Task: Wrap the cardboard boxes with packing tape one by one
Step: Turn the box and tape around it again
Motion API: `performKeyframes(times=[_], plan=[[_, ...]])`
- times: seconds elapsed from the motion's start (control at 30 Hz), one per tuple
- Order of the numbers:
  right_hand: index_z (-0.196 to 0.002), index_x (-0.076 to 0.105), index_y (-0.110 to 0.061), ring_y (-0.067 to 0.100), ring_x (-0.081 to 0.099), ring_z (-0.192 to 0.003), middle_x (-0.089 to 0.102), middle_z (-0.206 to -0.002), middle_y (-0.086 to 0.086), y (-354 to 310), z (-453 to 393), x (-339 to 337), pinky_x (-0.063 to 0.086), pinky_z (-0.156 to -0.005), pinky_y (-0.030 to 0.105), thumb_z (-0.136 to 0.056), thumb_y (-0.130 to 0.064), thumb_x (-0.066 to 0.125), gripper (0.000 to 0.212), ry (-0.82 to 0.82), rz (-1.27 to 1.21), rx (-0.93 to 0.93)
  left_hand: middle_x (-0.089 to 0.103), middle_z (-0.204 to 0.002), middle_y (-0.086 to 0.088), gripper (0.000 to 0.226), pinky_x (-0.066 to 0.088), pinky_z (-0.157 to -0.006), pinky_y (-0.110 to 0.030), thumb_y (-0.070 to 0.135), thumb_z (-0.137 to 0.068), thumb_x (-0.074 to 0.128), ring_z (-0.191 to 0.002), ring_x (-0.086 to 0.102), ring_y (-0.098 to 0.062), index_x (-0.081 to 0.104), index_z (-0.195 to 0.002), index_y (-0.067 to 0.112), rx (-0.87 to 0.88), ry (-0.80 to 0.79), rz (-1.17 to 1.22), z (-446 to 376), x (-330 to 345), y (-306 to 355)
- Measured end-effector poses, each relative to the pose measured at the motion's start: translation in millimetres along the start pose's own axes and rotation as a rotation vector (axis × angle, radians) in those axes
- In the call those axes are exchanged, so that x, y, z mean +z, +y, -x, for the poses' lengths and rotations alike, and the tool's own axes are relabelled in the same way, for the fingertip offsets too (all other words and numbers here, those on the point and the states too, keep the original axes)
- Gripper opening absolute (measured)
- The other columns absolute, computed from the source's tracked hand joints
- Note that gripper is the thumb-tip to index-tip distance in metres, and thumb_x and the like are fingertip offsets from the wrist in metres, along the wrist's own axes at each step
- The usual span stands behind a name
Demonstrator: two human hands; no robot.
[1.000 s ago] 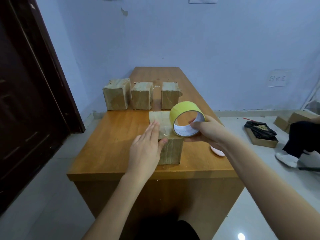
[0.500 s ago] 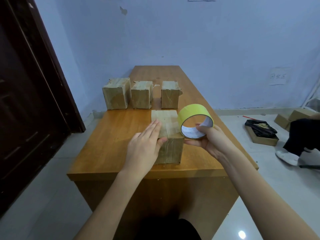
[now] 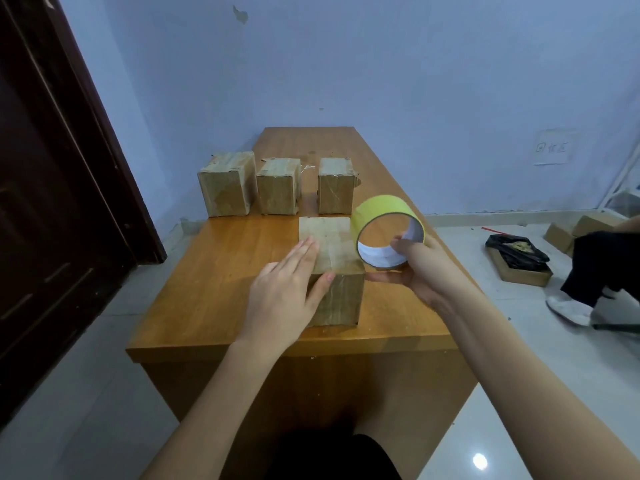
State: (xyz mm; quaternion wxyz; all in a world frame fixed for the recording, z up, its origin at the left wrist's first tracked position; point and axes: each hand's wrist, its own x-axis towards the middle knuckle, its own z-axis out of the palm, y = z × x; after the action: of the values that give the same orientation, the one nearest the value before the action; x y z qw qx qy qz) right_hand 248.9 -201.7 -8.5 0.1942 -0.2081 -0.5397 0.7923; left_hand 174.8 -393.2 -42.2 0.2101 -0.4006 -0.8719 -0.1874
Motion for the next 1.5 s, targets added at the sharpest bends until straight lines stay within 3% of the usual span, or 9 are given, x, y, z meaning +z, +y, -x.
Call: performKeyframes(times=[0.13,0.37,0.6,0.77,0.83,1.03,1.17,1.33,1.5], plan=[[-0.128,0.034,-0.004,0.038,0.062,-0.095,0.044,-0.122,0.021,21,1,-9,0.057,-0.056,0.044,-0.094,0.007,0.045,0.038,0.017,-0.305,0.079,0.032,-0.149,0.006,0.066,0.034,-0.099,-0.026,0.057,-0.090,0.022,-0.133,0.036,-0.008,0.031,-0.145,0.022,-0.001,-0.007,-0.017,-1,0,0],[-0.097,0.045,-0.008,0.024,0.070,-0.056,0.050,-0.093,0.013,47,3,-19,0.059,-0.066,0.048,-0.095,-0.003,0.053,0.009,0.085,0.060,0.003,0.029,-0.151,0.006,0.068,0.029,-0.103,-0.025,0.060,-0.089,0.022,-0.137,0.028,-0.006,0.030,-0.145,0.023,0.019,-0.030,-0.052,-2,-1,0],[-0.097,0.049,-0.011,0.010,0.056,-0.045,0.050,-0.084,0.012,59,6,-16,0.058,-0.052,0.038,-0.097,-0.014,0.054,0.006,0.076,0.110,0.053,0.024,-0.153,0.008,0.064,0.025,-0.107,-0.027,0.062,-0.088,0.022,-0.140,0.022,-0.007,0.026,-0.145,0.033,0.013,-0.071,-0.032,-3,-8,3],[-0.101,0.050,-0.008,0.009,0.053,-0.042,0.050,-0.081,0.011,57,9,-19,0.055,-0.047,0.033,-0.097,-0.017,0.054,0.011,0.076,0.191,0.069,0.014,-0.156,0.000,0.057,0.003,-0.113,-0.032,0.056,-0.094,0.030,-0.144,0.007,-0.016,0.028,-0.144,0.030,0.113,-0.006,-0.205,-9,-7,21],[-0.099,0.051,-0.010,0.008,0.053,-0.040,0.051,-0.082,0.012,55,10,-18,0.054,-0.046,0.032,-0.097,-0.019,0.055,0.010,0.088,0.228,0.078,0.023,-0.154,-0.001,0.053,0.006,-0.113,-0.030,0.044,-0.097,0.037,-0.143,0.016,-0.016,0.025,-0.146,0.027,0.151,-0.016,-0.161,-7,-2,27],[-0.117,0.051,-0.005,0.014,0.067,-0.055,0.061,-0.095,0.013,52,13,-20,0.055,-0.048,0.028,-0.095,-0.025,0.057,0.031,0.076,0.305,0.064,0.053,-0.134,-0.006,0.045,0.027,-0.103,-0.031,0.012,-0.086,0.065,-0.127,0.047,-0.023,0.055,-0.130,0.017,0.104,0.035,-0.023,-4,0,34],[-0.117,0.053,-0.010,0.025,0.070,-0.086,0.064,-0.110,0.013,48,16,-17,0.057,-0.055,0.029,-0.089,-0.040,0.063,0.042,0.047,0.257,0.042,0.051,-0.136,-0.003,0.044,0.027,-0.104,-0.029,0.016,-0.088,0.062,-0.130,0.044,-0.019,0.053,-0.131,0.020,0.052,0.076,0.073,-2,-3,28],[-0.102,0.064,-0.021,0.020,0.072,-0.077,0.073,-0.093,0.006,34,18,-3,0.056,-0.057,0.027,-0.081,-0.062,0.059,0.046,-0.091,0.461,0.107,0.047,-0.140,0.002,0.045,0.029,-0.101,-0.027,0.024,-0.090,0.058,-0.132,0.040,-0.015,0.049,-0.134,0.025,-0.009,0.105,0.199,5,-7,23],[-0.101,0.063,-0.012,0.022,0.069,-0.069,0.070,-0.094,0.012,25,18,0,0.058,-0.056,0.034,-0.091,-0.036,0.062,0.025,-0.131,0.480,0.043,0.043,-0.143,0.004,0.046,0.037,-0.103,-0.038,0.024,-0.092,0.056,-0.134,0.037,-0.015,0.046,-0.137,0.027,-0.088,0.110,0.277,9,-8,17]])
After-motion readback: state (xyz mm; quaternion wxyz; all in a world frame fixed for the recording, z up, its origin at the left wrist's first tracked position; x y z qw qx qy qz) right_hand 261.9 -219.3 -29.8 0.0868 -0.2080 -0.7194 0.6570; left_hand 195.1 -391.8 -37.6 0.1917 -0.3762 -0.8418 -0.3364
